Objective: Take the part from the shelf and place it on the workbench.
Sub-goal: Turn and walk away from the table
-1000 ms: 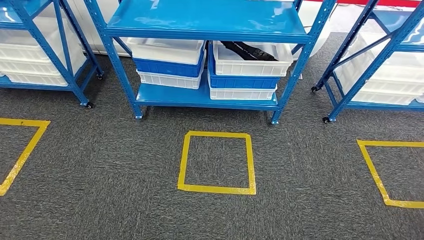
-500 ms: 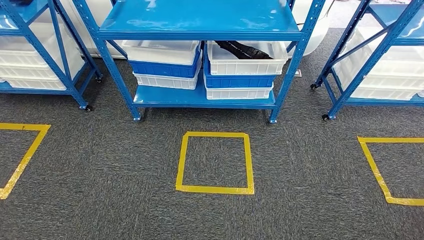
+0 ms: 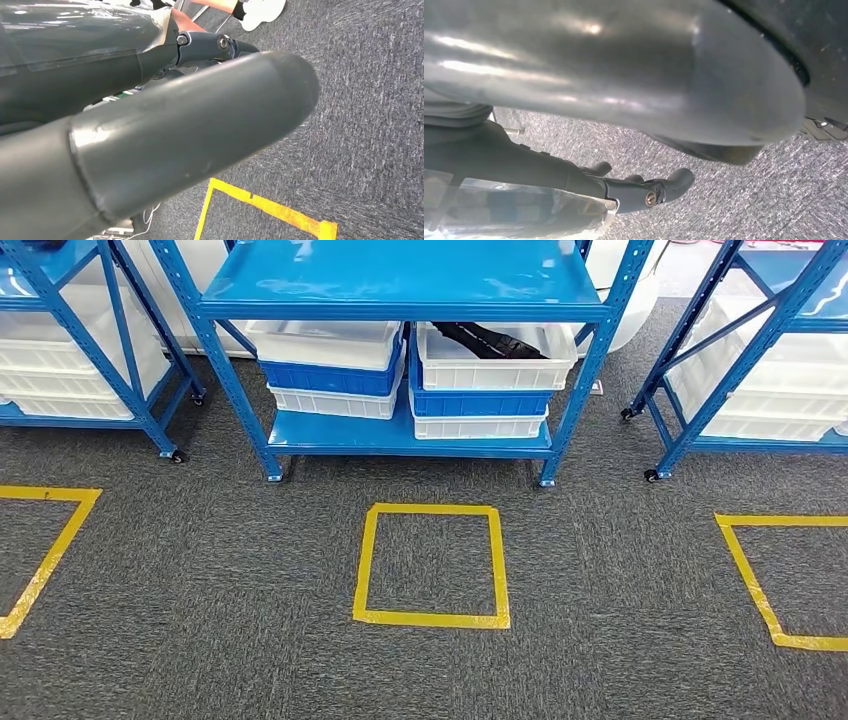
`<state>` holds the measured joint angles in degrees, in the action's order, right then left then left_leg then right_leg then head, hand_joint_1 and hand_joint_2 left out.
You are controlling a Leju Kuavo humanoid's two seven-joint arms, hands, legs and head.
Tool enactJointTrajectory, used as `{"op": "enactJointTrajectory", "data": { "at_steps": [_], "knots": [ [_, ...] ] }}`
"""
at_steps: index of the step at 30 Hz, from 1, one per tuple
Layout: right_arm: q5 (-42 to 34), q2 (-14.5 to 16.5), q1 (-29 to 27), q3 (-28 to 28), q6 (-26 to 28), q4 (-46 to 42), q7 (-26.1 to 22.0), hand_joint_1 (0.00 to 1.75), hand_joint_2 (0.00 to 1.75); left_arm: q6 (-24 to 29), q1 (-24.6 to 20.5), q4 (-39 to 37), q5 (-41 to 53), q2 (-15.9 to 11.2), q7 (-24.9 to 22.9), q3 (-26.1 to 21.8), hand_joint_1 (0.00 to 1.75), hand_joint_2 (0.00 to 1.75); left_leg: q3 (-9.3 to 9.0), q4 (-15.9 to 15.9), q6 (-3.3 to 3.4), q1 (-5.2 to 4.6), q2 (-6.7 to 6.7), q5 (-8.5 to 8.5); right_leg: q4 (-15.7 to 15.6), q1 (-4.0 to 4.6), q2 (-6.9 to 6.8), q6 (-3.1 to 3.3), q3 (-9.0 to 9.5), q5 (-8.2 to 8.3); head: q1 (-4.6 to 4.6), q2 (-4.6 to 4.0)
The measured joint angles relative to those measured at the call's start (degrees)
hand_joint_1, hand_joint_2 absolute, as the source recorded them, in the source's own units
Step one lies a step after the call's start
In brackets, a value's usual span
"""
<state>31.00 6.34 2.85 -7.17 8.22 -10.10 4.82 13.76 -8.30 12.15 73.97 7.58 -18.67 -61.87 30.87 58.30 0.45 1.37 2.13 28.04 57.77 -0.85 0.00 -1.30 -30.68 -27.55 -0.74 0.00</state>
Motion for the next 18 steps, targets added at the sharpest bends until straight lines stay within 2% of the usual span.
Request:
{"op": "enactJointTrajectory", "data": {
  "at_steps": [3,6,7,8,10,11,12,13,15,16,17,18],
  "knots": [
    [-0.07,0.12,0.01,0.0,0.0,0.0,0.32,0.0,0.0,-0.02,-0.01,0.0,0.03,-0.06,0.0,0.0,0.0,0.0,0.08,0.05,0.33,-0.25,0.0,0.14,-0.13,-0.27,0.0,-0.19,0.04,0.09,0.01,0.0],
    [-0.06,0.12,0.05,0.0,0.0,0.0,0.53,0.0,0.0,0.02,-0.08,0.0,-0.09,-0.06,0.0,-0.01,0.0,0.0,-0.36,-1.09,1.17,-0.13,0.08,-0.38,-0.35,-0.13,-0.02,-0.67,0.11,0.07,0.01,0.0],
    [-0.05,0.08,0.07,0.01,0.0,0.0,0.58,0.0,0.0,0.05,-0.12,0.0,-0.16,-0.03,0.0,-0.01,0.0,0.0,-0.62,-1.67,1.46,0.11,0.16,-0.69,0.86,-0.02,-0.02,-0.66,-0.5,-0.58,-0.06,0.0],
    [-0.05,0.03,0.07,0.01,0.0,0.0,0.63,0.0,0.0,0.07,-0.15,0.0,-0.27,0.01,0.0,-0.02,0.0,0.0,-0.87,-2.12,1.66,0.36,0.25,-0.92,3.48,0.01,-0.03,-0.55,-1.83,-1.77,-0.2,0.0],
    [-0.06,-0.11,0.02,0.03,0.0,0.0,0.72,0.0,0.0,0.08,-0.16,0.0,-0.62,0.05,0.0,-0.17,0.0,0.0,-0.93,-2.31,1.76,0.51,0.35,-0.9,11.47,-0.2,-0.01,-0.39,-6.05,-4.72,-0.35,0.0],
    [-0.07,-0.19,-0.05,0.04,0.0,0.0,0.75,0.0,0.0,0.07,-0.15,0.0,-0.8,0.06,0.0,-0.31,0.0,0.0,-1.01,-2.29,1.69,0.54,0.37,-0.8,14.68,-0.35,-0.02,-0.6,-7.81,-5.52,-0.39,0.0],
    [-0.07,-0.28,-0.09,0.05,0.0,0.0,0.77,0.0,0.0,0.06,-0.15,0.0,-0.98,0.07,0.0,-0.46,0.0,0.0,-1.16,-2.26,1.52,0.6,0.36,-0.66,15.88,-0.54,-0.02,-1.06,-8.61,-5.36,-0.36,0.0],
    [-0.08,-0.35,-0.1,0.07,0.0,0.0,0.78,0.0,0.0,0.03,-0.13,-0.01,-1.08,0.07,0.0,-0.6,0.0,0.0,-1.42,-2.23,1.25,0.71,0.34,-0.47,14.69,-0.79,-0.05,-1.71,-8.2,-4.25,-0.4,0.0],
    [-0.08,-0.46,-0.1,0.13,-0.01,0.0,0.8,0.0,0.0,0.0,-0.11,-0.02,-1.22,0.09,0.0,-0.76,0.0,0.0,-2.2,-2.18,0.4,0.99,0.28,0.1,7.19,-1.44,-0.29,-3.11,-4.72,-0.68,-0.47,0.0],
    [-0.08,-0.45,-0.11,0.18,-0.02,0.0,0.81,0.0,0.0,-0.02,-0.1,-0.02,-1.25,0.07,0.0,-0.81,0.0,0.0,-2.53,-2.09,-0.16,0.97,0.26,0.51,3.53,-1.5,-0.29,-3.27,-2.91,0.46,-0.66,0.0],
    [-0.07,-0.43,-0.14,0.23,-0.03,0.0,0.82,0.0,0.0,0.01,-0.13,-0.02,-1.27,0.04,0.0,-0.85,0.0,0.0,-2.76,-2.03,-0.67,0.88,0.26,0.85,1.13,-1.52,-0.21,-2.92,-1.68,0.99,-0.69,0.0],
    [-0.05,-0.4,-0.18,0.28,-0.04,0.0,0.83,0.0,0.0,0.03,-0.18,-0.01,-1.3,0.01,0.0,-0.87,0.0,0.0,-2.87,-1.99,-1.09,0.77,0.27,1.12,0.18,-1.39,-0.09,-2.27,-1.15,0.87,-0.69,0.0]
  ]
}}
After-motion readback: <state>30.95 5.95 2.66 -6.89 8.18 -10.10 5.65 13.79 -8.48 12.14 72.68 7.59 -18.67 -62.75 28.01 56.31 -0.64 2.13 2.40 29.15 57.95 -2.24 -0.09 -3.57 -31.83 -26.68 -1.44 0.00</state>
